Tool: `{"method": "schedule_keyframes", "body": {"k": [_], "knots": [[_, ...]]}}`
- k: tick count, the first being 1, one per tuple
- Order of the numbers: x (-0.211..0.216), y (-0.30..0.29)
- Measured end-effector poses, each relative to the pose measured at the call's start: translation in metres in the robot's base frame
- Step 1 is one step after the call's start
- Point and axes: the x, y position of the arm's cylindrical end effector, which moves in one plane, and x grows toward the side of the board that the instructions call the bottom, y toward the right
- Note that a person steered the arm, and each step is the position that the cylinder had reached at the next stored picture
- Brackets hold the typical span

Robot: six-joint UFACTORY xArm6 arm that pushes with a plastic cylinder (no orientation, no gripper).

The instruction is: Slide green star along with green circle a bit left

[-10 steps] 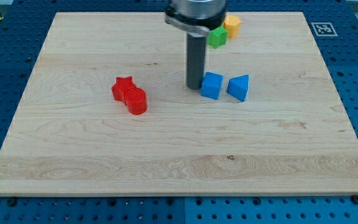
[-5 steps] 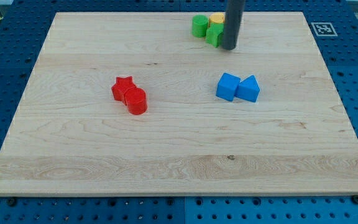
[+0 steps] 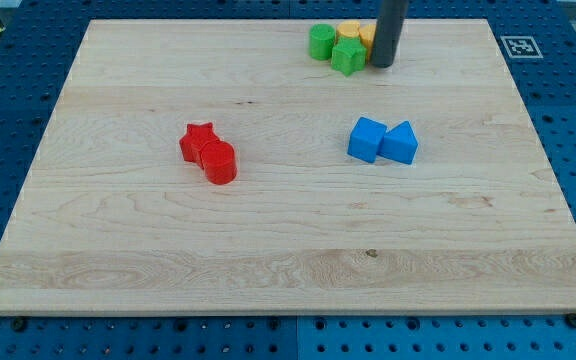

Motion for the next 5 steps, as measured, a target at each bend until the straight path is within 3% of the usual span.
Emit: {"method": "schedule_keyframes", "body": {"k": [5], "knots": [[-0.018,-0.039]]}}
